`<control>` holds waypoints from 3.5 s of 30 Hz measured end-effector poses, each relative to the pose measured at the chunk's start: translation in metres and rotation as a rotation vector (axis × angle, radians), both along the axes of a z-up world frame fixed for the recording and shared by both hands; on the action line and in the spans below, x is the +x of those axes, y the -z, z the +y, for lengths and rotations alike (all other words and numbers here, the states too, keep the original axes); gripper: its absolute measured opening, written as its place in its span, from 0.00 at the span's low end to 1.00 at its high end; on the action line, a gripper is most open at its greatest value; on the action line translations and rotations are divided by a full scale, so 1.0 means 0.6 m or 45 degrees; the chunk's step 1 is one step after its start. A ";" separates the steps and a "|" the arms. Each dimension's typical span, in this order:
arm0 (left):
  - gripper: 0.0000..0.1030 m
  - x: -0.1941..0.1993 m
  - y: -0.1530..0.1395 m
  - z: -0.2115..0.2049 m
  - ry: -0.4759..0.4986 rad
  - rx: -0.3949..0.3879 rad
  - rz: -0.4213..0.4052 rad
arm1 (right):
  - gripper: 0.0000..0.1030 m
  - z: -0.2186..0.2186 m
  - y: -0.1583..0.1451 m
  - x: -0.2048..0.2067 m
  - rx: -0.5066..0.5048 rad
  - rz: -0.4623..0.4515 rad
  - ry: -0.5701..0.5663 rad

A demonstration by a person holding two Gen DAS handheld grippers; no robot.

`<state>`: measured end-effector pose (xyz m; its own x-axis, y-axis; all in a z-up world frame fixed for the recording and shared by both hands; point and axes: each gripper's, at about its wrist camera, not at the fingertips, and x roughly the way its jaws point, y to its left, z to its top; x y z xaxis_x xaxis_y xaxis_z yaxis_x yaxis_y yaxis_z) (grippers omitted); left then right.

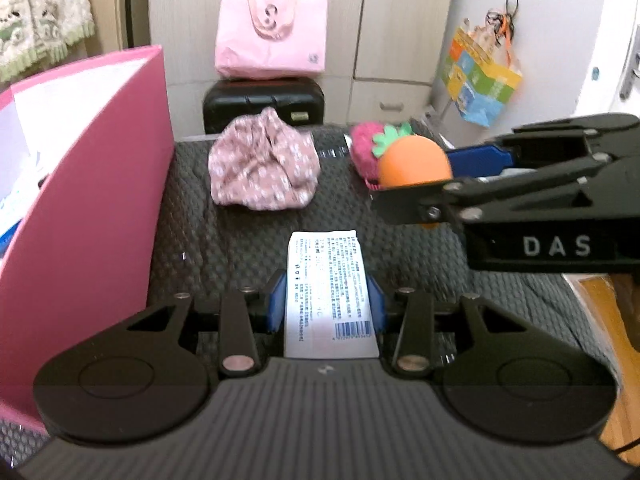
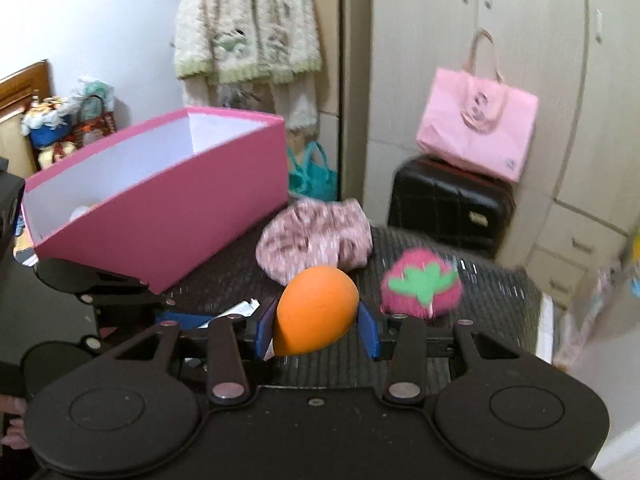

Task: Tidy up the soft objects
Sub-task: 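Lift the tissue pack with the left gripper while the right lifts the orange sponge toward the box, then lower the tissue pack and sponge into the pink box and open both grippers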

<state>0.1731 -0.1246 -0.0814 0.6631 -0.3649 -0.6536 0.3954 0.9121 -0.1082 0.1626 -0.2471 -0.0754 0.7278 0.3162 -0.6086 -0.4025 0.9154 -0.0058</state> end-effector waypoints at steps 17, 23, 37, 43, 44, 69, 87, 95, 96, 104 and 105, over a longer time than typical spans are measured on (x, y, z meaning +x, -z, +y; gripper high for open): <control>0.39 -0.098 -0.010 0.053 0.222 -0.021 0.080 | 0.49 0.007 0.040 -0.137 0.165 0.129 0.123; 0.39 -0.127 -0.026 0.099 0.241 -0.042 0.125 | 0.49 0.025 0.033 -0.169 0.216 0.156 0.082; 0.39 -0.177 -0.051 0.245 0.188 -0.075 0.228 | 0.48 0.116 0.014 -0.202 0.330 0.289 -0.116; 0.39 -0.195 -0.090 0.297 0.159 -0.104 0.184 | 0.48 0.167 -0.013 -0.197 0.349 0.288 -0.219; 0.39 -0.197 -0.101 0.302 0.156 -0.105 0.161 | 0.48 0.177 -0.020 -0.195 0.351 0.278 -0.231; 0.39 0.003 -0.186 0.381 -0.059 -0.135 -0.032 | 0.48 0.298 -0.143 -0.015 0.259 0.039 -0.250; 0.39 0.190 -0.128 0.382 -0.178 0.029 0.110 | 0.49 0.340 -0.080 0.199 0.276 0.278 -0.153; 0.47 0.191 -0.140 0.391 -0.200 0.057 0.050 | 0.60 0.334 -0.066 0.231 0.284 0.312 -0.073; 0.50 0.187 -0.142 0.391 -0.195 0.058 0.052 | 0.60 0.333 -0.068 0.228 0.277 0.304 -0.076; 0.63 0.129 -0.165 0.384 -0.139 0.125 -0.012 | 0.61 0.328 -0.089 0.169 0.175 0.235 -0.114; 0.63 0.119 -0.168 0.384 -0.136 0.128 -0.018 | 0.61 0.327 -0.093 0.158 0.165 0.226 -0.117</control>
